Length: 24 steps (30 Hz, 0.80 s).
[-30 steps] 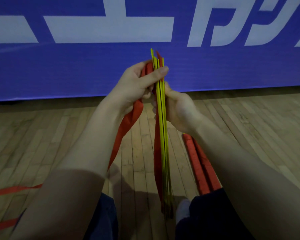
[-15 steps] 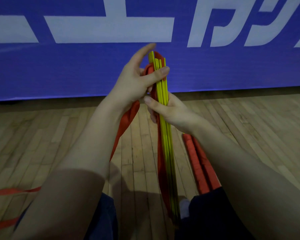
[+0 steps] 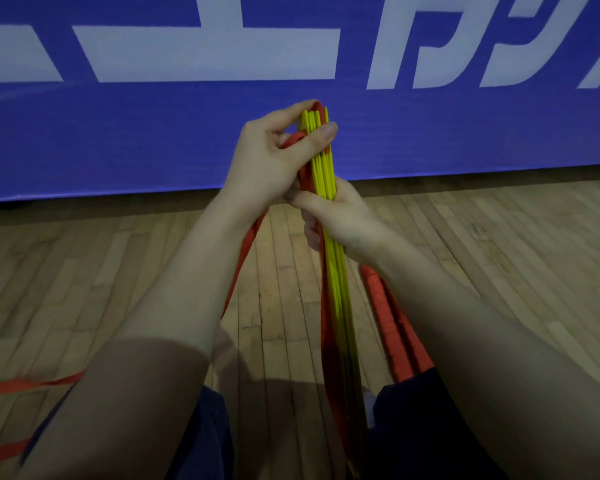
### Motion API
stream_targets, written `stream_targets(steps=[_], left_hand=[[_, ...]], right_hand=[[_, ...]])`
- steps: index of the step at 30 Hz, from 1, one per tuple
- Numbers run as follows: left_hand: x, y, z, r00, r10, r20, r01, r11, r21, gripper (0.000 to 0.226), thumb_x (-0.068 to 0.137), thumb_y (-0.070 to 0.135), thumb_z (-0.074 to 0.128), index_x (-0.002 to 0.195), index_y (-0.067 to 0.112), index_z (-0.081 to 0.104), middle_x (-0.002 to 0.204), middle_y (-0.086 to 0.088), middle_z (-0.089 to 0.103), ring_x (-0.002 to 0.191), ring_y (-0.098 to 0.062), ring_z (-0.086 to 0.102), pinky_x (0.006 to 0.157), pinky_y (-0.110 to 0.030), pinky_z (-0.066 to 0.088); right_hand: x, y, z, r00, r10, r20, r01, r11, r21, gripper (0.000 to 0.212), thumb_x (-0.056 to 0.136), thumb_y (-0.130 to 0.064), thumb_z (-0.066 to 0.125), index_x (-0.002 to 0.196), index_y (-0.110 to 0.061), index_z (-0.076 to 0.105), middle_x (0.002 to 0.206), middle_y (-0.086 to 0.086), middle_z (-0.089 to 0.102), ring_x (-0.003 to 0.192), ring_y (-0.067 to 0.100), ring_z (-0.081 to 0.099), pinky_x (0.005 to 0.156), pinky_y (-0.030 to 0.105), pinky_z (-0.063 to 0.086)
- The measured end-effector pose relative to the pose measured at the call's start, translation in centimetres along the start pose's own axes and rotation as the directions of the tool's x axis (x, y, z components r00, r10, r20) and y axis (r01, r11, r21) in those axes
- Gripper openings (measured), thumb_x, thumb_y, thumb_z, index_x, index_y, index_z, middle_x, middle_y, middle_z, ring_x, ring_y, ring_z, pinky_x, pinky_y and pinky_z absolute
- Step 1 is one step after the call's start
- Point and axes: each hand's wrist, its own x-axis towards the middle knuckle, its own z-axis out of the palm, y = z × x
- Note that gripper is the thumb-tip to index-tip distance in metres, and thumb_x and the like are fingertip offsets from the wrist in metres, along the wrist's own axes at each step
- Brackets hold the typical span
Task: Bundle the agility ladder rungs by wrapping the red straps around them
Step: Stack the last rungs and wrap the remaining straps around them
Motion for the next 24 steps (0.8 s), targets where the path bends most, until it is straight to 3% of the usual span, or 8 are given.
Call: stream_targets(steps=[2, 5, 8, 10, 13, 17, 20, 24], left_hand=[[0.0, 0.6, -0.8, 0.999, -0.036, 0.030, 0.034, 0.998, 0.058, 0.025, 0.089, 0.034, 0.065, 0.112, 0.027, 0.064, 0.051, 0.007, 0.057, 0.040, -0.004, 0.045, 0.043, -0.016, 0.037], [0.2, 1.3, -1.6, 0.993, -0.093, 0.078, 0.086, 0.993, 0.085, 0.023, 0.094, 0.042, 0.053, 0.083, 0.027, 0.066, 0.044, 0.003, 0.052, 0.032, -0.005, 0.037, 0.037, -0.018, 0.027], [0.3, 1.1, -1.4, 0.990, -0.102, 0.101, 0.081, 0.979, 0.189, 0.019, 0.093, 0.028, 0.060, 0.095, 0.012, 0.069, 0.044, 0.005, 0.056, 0.033, -0.003, 0.041, 0.038, -0.014, 0.030], [0.4, 0.5, -1.3, 0.991, -0.118, 0.069, 0.101, 0.973, 0.208, 0.020, 0.091, 0.020, 0.063, 0.101, 0.003, 0.068, 0.041, 0.007, 0.054, 0.033, -0.001, 0.043, 0.039, -0.010, 0.031], [0.5, -0.4, -1.8, 0.990, -0.132, 0.042, 0.123, 0.978, 0.169, 0.014, 0.091, 0.006, 0.058, 0.098, -0.005, 0.065, 0.039, 0.007, 0.052, 0.034, 0.000, 0.042, 0.040, -0.011, 0.031], [0.5, -0.3, -1.9, 0.987, -0.155, 0.042, 0.153, 0.986, 0.061, 0.012, 0.092, 0.001, 0.055, 0.102, 0.003, 0.061, 0.038, 0.007, 0.050, 0.032, -0.001, 0.042, 0.038, -0.010, 0.032], [0.7, -0.4, -1.9, 0.989, -0.148, 0.004, 0.147, 0.985, 0.085, 0.021, 0.092, 0.001, 0.054, 0.112, 0.004, 0.060, 0.038, 0.007, 0.051, 0.031, -0.001, 0.043, 0.038, -0.009, 0.032], [1.1, -1.2, -2.2, 0.988, -0.153, -0.033, 0.155, 0.986, 0.065, 0.037, 0.093, 0.007, 0.055, 0.130, 0.003, 0.052, 0.041, 0.008, 0.054, 0.033, 0.000, 0.044, 0.039, -0.009, 0.032]], right_hand=[[0.6, 0.3, 0.1, 0.986, -0.006, -0.167, -0.012, 0.995, -0.103, 0.018, 0.083, -0.009, 0.059, 0.074, -0.020, 0.048, 0.053, -0.001, 0.039, 0.042, 0.021, 0.039, 0.048, 0.027, 0.032], [0.7, 0.2, 0.0, 0.943, -0.132, -0.305, -0.047, 0.856, -0.515, 0.013, 0.085, -0.018, 0.057, 0.091, -0.014, 0.046, 0.083, 0.008, 0.059, 0.079, 0.033, 0.056, 0.060, 0.033, 0.037], [0.2, 0.2, 0.5, 0.937, -0.150, -0.315, -0.112, 0.725, -0.679, 0.033, 0.086, -0.033, 0.057, 0.099, -0.010, 0.037, 0.099, 0.016, 0.062, 0.092, 0.040, 0.058, 0.071, 0.037, 0.043], [0.0, 0.1, 1.0, 0.948, -0.114, -0.296, -0.129, 0.714, -0.688, 0.040, 0.083, -0.043, 0.055, 0.100, -0.012, 0.037, 0.094, 0.011, 0.061, 0.087, 0.037, 0.057, 0.073, 0.039, 0.046], [-0.1, 0.0, 1.0, 0.984, 0.000, -0.176, -0.104, 0.806, -0.582, 0.035, 0.089, -0.044, 0.047, 0.099, -0.013, 0.034, 0.101, 0.012, 0.058, 0.095, 0.033, 0.053, 0.077, 0.040, 0.041], [0.4, -0.2, 0.0, 0.992, 0.098, -0.075, -0.122, 0.875, -0.469, 0.025, 0.097, -0.038, 0.037, 0.105, -0.014, 0.037, 0.109, 0.005, 0.047, 0.099, 0.021, 0.045, 0.076, 0.036, 0.029], [1.1, 0.1, -0.5, 0.997, 0.070, -0.019, -0.072, 0.943, -0.325, 0.025, 0.089, -0.040, 0.043, 0.106, -0.021, 0.043, 0.108, -0.002, 0.046, 0.099, 0.013, 0.044, 0.083, 0.033, 0.034], [1.5, 0.8, -1.4, 0.999, -0.033, -0.011, 0.027, 0.924, -0.382, 0.029, 0.099, -0.023, 0.052, 0.126, -0.013, 0.050, 0.110, 0.002, 0.057, 0.099, 0.012, 0.053, 0.091, 0.035, 0.044]])
